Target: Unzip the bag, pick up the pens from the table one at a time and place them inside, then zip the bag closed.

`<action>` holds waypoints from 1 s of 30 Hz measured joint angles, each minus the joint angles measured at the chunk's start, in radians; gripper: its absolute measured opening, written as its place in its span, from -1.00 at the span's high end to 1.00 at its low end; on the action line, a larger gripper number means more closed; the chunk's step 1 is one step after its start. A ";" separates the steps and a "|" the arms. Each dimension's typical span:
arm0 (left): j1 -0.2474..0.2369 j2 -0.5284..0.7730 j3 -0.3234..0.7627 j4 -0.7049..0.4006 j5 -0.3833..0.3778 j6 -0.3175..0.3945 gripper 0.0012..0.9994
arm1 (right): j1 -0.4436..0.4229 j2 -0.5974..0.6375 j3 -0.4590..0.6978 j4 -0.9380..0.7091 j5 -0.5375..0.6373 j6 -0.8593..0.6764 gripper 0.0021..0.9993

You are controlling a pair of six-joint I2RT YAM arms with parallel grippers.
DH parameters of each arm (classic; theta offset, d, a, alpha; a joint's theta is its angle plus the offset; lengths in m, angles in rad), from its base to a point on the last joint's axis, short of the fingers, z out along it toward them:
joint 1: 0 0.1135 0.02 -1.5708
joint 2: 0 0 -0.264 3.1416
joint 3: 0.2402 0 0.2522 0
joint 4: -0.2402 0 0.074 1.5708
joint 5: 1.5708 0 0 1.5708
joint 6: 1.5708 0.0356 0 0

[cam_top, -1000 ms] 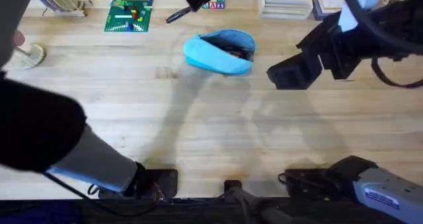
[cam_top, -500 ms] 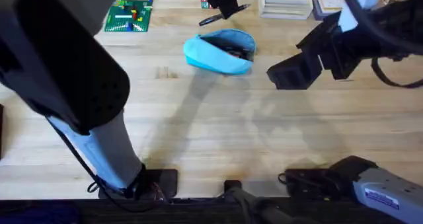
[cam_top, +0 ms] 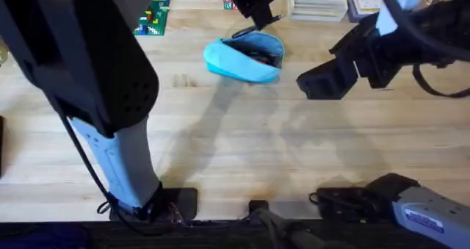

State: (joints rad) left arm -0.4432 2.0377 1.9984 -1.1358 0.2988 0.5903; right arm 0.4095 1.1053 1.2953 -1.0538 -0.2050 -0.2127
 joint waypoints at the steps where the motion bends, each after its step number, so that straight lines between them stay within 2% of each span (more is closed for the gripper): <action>1: -0.001 0.009 0.000 0.000 0.001 0.000 0.92 | 0.000 0.000 0.000 0.000 0.000 0.000 -1.00; 16: -0.006 0.103 0.001 -0.053 -0.003 -0.003 0.92 | 0.000 0.000 0.000 0.000 0.000 0.000 -1.00; 30: -0.006 0.108 0.001 -0.054 -0.007 -0.003 0.92 | 0.000 0.000 0.000 0.000 0.000 0.000 -1.00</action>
State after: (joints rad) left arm -0.4496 2.1460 1.9991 -1.1896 0.2916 0.5873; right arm 0.4095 1.1053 1.2953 -1.0538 -0.2050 -0.2127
